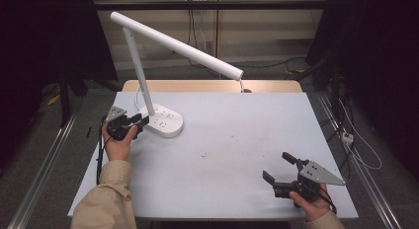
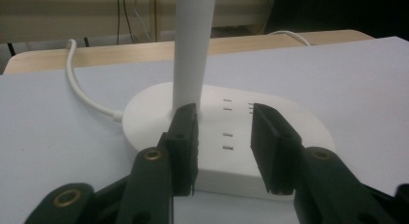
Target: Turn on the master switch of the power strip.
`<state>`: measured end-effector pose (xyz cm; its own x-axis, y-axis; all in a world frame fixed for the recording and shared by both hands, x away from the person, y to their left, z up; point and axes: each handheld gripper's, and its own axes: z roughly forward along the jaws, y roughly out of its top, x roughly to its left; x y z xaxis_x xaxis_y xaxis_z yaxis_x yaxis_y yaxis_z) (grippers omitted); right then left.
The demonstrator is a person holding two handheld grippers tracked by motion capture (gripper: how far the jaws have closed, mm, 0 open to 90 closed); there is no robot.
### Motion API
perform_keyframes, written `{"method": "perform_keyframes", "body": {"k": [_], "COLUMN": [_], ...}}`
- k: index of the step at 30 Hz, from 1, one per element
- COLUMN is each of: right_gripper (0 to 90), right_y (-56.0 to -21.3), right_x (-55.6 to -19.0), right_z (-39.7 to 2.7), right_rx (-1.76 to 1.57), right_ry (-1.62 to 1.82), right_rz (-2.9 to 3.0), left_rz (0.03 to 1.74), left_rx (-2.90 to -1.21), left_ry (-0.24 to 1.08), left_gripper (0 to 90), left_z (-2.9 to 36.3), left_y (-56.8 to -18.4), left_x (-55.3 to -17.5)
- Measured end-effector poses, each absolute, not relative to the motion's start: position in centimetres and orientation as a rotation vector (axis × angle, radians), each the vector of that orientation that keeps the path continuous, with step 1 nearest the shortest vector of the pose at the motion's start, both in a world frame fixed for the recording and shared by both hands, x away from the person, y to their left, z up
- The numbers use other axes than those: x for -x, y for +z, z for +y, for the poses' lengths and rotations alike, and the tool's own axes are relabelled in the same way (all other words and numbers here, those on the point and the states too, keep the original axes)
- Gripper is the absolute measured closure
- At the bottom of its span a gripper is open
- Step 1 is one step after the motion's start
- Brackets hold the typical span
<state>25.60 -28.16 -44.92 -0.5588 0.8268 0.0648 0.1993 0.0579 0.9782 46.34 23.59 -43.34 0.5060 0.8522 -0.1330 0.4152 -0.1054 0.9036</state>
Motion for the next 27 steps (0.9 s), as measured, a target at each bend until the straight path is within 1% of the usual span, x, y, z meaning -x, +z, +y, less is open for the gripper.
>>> {"method": "perform_keyframes", "body": {"k": [11, 24, 27], "right_gripper": [4.4, 4.3, 4.3], "right_y": [-44.93, -44.95, -44.95], "right_x": [-25.69, -25.73, -25.76], "right_z": [-28.2, -28.08, -28.07], "right_rx": [-1.021, -1.012, -1.011], "right_ry": [1.535, 1.54, 1.546], "right_rz": [1.818, 1.83, 1.833], "left_rz": [1.081, 1.079, 1.067], "left_rx": [-1.711, -1.725, -1.753], "left_ry": [0.518, 0.52, 0.521], "left_gripper": [73.8, 80.9, 82.3], "left_z": [23.51, 23.59, 23.33], "left_y": [-43.6, -43.79, -43.69], "left_x": [-46.6, -46.85, -47.06]}}
